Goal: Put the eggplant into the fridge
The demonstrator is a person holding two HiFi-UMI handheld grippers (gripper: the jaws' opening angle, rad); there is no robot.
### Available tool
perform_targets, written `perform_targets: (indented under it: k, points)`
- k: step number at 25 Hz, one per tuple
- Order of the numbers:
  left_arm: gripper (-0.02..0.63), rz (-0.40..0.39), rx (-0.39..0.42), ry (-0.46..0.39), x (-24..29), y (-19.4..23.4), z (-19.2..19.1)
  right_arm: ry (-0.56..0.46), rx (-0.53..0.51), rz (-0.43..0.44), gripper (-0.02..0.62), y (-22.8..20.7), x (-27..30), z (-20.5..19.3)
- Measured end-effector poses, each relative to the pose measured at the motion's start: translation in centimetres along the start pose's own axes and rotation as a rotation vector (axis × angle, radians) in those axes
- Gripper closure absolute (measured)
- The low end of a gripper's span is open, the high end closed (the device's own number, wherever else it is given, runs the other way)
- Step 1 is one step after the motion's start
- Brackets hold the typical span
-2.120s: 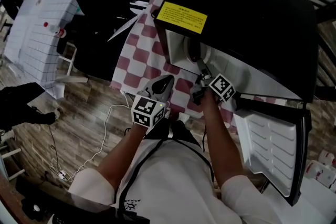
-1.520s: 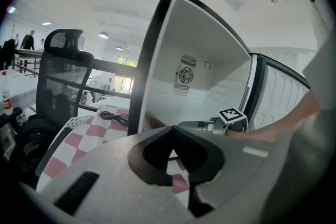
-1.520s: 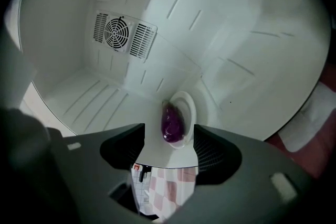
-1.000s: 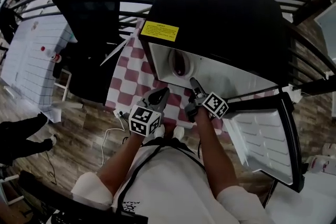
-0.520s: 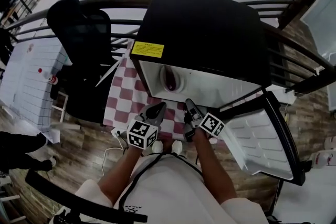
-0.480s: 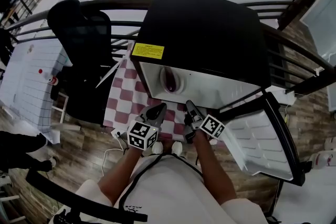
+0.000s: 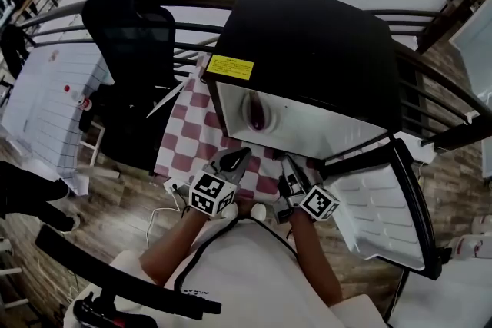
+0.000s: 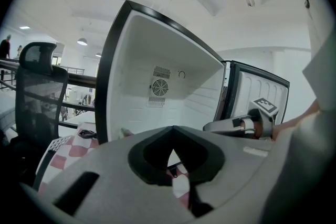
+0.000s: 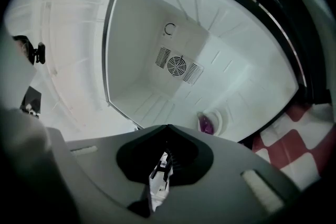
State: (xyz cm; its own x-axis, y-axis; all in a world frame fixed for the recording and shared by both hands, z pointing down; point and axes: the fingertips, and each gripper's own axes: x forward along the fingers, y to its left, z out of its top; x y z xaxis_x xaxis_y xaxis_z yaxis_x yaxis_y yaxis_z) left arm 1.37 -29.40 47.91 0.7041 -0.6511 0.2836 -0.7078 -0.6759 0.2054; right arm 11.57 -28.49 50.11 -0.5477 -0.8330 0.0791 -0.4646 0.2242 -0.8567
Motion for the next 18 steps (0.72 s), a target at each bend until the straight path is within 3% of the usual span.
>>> perform_targets:
  k: [18]
  points:
    - [0.601,-0.003,0.028,-0.056,-2.2,-1.2,2.5,-0.006,-0.169,0.091,0.589,5.2,-4.3,1.5]
